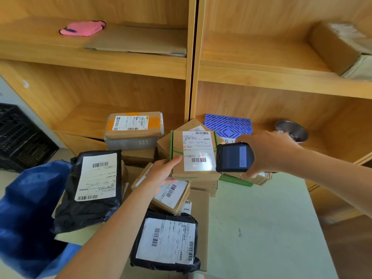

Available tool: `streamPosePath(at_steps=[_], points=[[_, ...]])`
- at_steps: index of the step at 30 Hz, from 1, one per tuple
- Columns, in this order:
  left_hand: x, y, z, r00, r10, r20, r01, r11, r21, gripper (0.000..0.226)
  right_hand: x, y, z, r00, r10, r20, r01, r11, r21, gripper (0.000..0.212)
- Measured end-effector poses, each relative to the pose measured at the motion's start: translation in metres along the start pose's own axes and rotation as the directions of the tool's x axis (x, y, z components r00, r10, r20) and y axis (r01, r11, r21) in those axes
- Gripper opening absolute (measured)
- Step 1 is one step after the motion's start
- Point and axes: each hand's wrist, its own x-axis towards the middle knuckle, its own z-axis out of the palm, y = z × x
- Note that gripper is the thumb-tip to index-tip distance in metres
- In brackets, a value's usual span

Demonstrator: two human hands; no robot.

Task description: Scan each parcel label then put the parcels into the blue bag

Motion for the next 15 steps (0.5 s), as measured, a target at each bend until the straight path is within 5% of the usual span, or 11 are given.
streamPosePath(at_steps=[15], points=[[-0.007, -0.004, 0.000, 0.999, 0.042, 0.023, -0.041, 0.999, -0.024, 0.036, 0.001, -0.004, -0.013, 0.999, -0.006, -0.044, 0.006, 1.000, -0.017, 0.086]])
